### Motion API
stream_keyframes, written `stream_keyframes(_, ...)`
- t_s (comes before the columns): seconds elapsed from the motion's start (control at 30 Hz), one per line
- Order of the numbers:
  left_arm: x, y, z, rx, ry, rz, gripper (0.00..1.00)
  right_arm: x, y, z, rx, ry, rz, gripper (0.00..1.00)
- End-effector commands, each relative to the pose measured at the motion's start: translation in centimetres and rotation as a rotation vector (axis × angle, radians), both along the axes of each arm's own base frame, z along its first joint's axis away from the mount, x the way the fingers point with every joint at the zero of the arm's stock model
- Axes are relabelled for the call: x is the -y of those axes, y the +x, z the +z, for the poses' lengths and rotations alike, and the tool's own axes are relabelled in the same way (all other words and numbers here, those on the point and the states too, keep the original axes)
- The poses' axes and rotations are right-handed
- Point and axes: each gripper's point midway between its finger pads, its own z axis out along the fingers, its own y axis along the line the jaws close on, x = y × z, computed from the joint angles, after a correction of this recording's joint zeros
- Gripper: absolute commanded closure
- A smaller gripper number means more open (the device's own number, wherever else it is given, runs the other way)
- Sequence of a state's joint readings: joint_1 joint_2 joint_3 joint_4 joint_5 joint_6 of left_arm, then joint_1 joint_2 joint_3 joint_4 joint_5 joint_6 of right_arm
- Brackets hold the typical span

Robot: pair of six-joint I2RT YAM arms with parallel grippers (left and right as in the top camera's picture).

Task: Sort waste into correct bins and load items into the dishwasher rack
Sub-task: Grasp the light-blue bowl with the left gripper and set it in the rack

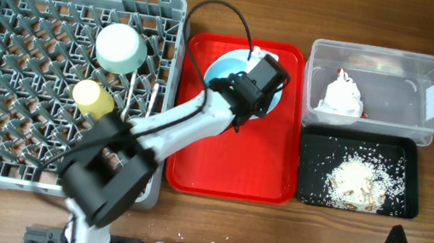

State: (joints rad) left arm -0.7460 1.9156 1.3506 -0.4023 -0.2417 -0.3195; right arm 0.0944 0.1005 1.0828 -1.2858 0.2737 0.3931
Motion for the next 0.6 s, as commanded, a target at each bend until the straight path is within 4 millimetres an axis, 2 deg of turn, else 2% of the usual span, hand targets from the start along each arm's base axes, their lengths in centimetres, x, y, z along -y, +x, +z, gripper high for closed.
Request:
stream_keyframes(0.0, -1.0, -2.5, 9.7, 0.067, -0.133, -0.024, 0.96, 0.3, -0.3, 0.2, 0.018, 0.003, -0.021, 0.0)
stream_keyframes(0.13, -3.3, -8.4, 15.9, -0.064, -0.332, -0.101, 0.96, 0.3, -0.3, 0.2, 0.018, 0.003, -0.021, 0.0)
stream_keyframes(0.2, -5.9, -11.7, 17.8, -0.177, -0.423, -0.128, 0.96, 0.3, -0.3, 0.2, 0.018, 0.003, -0.021, 0.0)
stream_keyframes(0.27, -9.7, -13.3, 18.2, -0.263, -0.458, -0.066, 0.96, 0.3, -0.3, 0.2, 0.018, 0.003, -0.021, 0.0)
stream_keyframes(0.33, -12.2, -14.5, 18.6, -0.353, -0.549, -0.077, 0.96, 0.3, -0.3, 0.2, 0.018, 0.003, -0.021, 0.0)
stream_keyframes(0.47, -13.4, -16.2, 20.5, -0.466, -0.848, -0.241, 0.96, 0.3, -0.3, 0.2, 0.018, 0.003, -0.021, 0.0)
stream_keyframes(0.57, -14.7, -16.0, 19.7, -0.514, -0.995, -0.242, 0.96, 0.3, -0.3, 0.2, 0.018, 0.003, -0.021, 0.0)
